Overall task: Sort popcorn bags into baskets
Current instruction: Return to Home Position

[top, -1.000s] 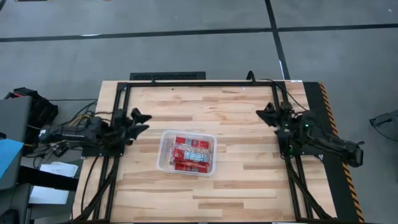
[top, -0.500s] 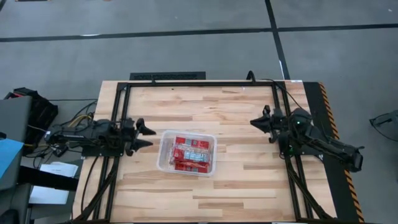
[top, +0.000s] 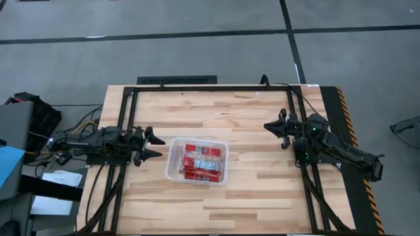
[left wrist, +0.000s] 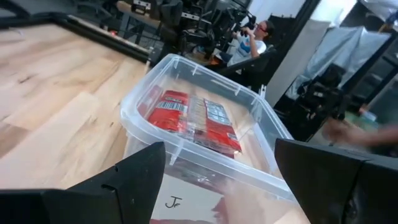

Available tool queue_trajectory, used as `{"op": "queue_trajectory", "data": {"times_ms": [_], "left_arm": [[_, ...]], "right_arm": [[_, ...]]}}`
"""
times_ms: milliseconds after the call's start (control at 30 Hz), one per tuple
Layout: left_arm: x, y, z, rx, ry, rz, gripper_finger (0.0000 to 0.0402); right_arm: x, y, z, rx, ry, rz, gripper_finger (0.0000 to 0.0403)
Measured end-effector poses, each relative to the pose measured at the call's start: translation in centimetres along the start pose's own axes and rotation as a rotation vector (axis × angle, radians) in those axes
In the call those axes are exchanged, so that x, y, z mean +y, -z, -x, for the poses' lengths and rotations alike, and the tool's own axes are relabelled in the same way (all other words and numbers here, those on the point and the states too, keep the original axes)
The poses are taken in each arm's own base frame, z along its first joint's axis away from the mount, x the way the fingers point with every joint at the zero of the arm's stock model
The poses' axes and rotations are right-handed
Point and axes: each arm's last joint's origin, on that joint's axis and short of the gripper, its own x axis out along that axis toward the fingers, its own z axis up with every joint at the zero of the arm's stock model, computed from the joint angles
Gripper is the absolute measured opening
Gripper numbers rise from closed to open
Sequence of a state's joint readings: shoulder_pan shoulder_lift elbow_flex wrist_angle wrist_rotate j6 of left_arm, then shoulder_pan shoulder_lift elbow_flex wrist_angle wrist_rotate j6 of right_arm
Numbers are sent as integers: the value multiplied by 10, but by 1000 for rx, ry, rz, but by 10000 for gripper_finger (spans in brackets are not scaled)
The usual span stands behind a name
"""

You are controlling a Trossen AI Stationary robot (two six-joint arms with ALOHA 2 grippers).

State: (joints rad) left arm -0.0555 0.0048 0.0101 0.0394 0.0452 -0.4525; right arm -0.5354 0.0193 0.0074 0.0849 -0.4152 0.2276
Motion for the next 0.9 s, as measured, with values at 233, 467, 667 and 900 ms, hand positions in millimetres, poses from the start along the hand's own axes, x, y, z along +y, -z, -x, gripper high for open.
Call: {"op": "queue_trajectory", "data": {"times_ms": [233,467,667,900], "left_arm": [[0,0,0,-3,-8,33,293],[0,0,0,-4,-12,30,293],[1,0,0,-3,-12,30,293],[1,0,0,-3,-12,30,293]], "right_arm": [[0,0,0,0,0,-1,66],[0,0,0,1,1,-1,66],[0,0,0,1,1,-2,66],[0,0,0,2,2,-2,66]]}}
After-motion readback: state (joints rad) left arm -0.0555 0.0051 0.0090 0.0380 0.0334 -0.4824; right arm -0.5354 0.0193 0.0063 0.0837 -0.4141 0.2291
